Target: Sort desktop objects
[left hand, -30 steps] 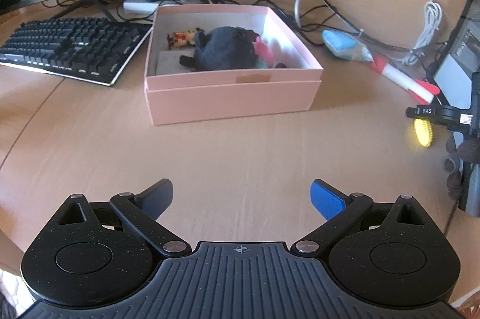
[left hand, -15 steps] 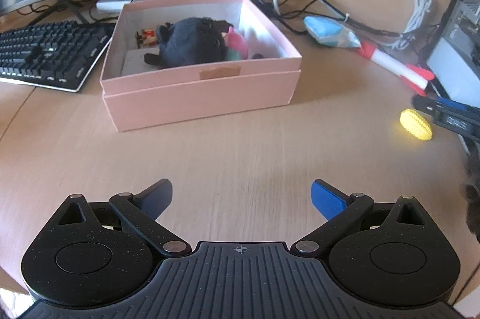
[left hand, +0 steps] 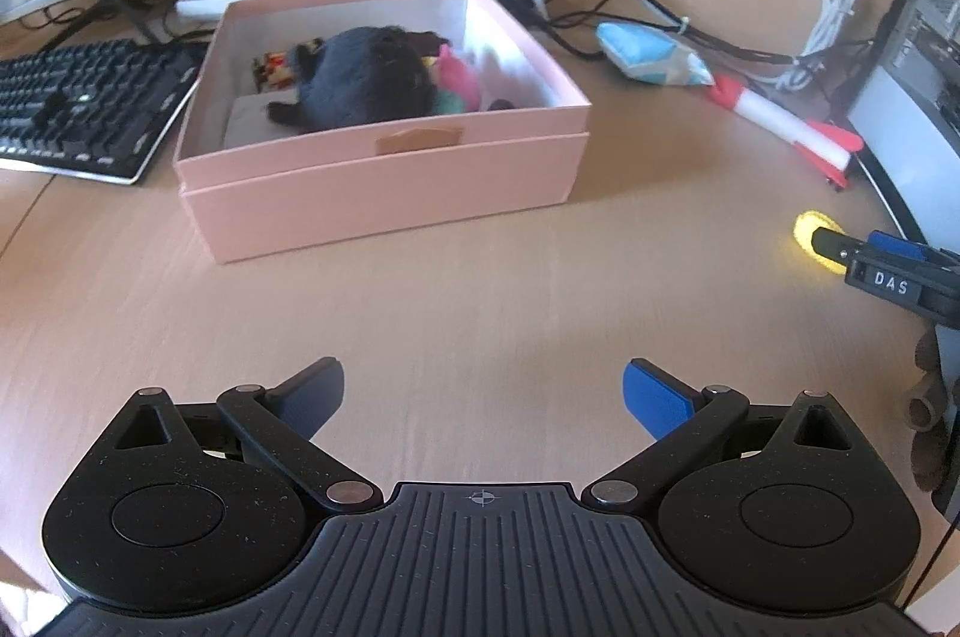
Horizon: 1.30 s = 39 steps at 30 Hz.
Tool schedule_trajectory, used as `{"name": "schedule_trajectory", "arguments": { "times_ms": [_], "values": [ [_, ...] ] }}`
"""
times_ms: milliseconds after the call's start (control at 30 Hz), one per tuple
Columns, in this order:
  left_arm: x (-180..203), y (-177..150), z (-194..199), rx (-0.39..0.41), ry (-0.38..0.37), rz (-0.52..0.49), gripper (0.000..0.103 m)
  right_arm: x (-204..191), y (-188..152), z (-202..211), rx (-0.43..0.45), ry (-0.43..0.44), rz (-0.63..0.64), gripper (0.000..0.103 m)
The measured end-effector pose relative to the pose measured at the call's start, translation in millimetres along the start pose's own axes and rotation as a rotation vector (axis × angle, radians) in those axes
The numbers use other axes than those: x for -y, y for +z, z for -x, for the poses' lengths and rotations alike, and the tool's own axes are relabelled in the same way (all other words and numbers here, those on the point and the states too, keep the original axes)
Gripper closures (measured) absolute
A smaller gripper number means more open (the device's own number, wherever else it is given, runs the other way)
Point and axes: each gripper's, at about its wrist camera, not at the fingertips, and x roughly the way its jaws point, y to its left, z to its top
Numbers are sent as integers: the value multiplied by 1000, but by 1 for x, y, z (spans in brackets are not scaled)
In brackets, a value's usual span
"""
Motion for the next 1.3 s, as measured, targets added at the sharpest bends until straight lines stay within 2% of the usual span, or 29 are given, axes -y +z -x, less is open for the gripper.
{"name": "schedule_trajectory", "arguments": {
  "times_ms": [133,200,233,267,400,533,733,867,1033,1200,1300],
  "values": [
    [-6,-3,3,-1,11,21,1,-7,1,-14,-28,11,50,36],
    [-9,-6,6,0,14,27,1,-10,2,-20,-58,27,75,58],
    [-10,-7,7,-1,16,30,1,-10,3,-20,-69,37,87,63],
    [-11,-8,8,-1,18,34,1,-12,4,-19,-76,49,95,72],
    [-15,-13,13,-3,30,48,1,-26,11,-2,-64,108,118,72],
    [-18,-17,18,2,33,56,1,-57,18,26,-50,236,166,72],
    [-29,-21,31,29,53,73,1,-117,22,70,-18,454,312,72],
    [-44,-22,41,54,75,110,1,-144,34,94,40,537,369,72],
    [-64,-23,50,68,96,155,1,-164,65,110,128,587,396,72],
    [-75,-25,60,90,95,164,1,-188,109,101,244,562,437,72],
    [-80,-24,66,103,95,164,1,-210,136,86,282,548,458,72]
  ]
}}
